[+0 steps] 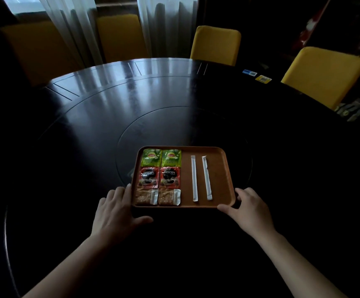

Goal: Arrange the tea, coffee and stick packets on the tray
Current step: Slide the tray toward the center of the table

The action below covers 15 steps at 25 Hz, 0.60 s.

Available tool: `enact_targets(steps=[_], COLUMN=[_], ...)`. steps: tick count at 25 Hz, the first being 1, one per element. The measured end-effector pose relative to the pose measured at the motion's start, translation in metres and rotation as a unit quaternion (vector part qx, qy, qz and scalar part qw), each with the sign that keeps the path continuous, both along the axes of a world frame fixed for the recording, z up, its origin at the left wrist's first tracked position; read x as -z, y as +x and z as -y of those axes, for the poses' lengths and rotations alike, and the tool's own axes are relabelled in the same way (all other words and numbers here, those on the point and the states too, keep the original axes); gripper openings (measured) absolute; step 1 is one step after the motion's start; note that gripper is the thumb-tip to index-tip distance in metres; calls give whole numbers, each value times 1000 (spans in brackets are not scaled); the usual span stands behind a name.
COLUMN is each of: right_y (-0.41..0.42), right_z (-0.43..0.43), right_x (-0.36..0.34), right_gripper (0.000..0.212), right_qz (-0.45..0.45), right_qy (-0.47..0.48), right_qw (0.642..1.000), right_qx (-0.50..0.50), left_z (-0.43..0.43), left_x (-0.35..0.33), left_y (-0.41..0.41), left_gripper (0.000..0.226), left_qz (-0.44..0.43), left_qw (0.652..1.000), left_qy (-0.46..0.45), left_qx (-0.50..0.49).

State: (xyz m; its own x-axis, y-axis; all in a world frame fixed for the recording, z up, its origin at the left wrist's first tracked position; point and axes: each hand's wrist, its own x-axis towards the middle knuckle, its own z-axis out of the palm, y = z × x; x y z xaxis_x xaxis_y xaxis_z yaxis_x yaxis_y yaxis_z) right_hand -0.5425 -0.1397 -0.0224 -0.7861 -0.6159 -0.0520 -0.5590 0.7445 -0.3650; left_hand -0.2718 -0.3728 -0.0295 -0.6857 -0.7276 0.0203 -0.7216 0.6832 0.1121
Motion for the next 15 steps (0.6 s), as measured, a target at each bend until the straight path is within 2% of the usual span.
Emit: enact_targets(steps=[1, 6, 15], right_y=[4, 0, -33], right_z=[-3, 7, 49], right_x=[0, -6, 2], right_gripper=[47, 43, 46], right_qz=[-9, -11, -23], right_qy=[14, 10, 13], right_qw=[1000, 1000, 1000], right_qx=[-14, -11, 13], left_z=[-2, 6, 52], left_x=[2, 0, -1], left_y=[-1, -18, -57], left_gripper=[108, 77, 73], left_qz=[11, -24, -13], left_qw=[1000, 999, 1000], left_qy=[-11, -8, 16], left_qx=[-9, -21, -14])
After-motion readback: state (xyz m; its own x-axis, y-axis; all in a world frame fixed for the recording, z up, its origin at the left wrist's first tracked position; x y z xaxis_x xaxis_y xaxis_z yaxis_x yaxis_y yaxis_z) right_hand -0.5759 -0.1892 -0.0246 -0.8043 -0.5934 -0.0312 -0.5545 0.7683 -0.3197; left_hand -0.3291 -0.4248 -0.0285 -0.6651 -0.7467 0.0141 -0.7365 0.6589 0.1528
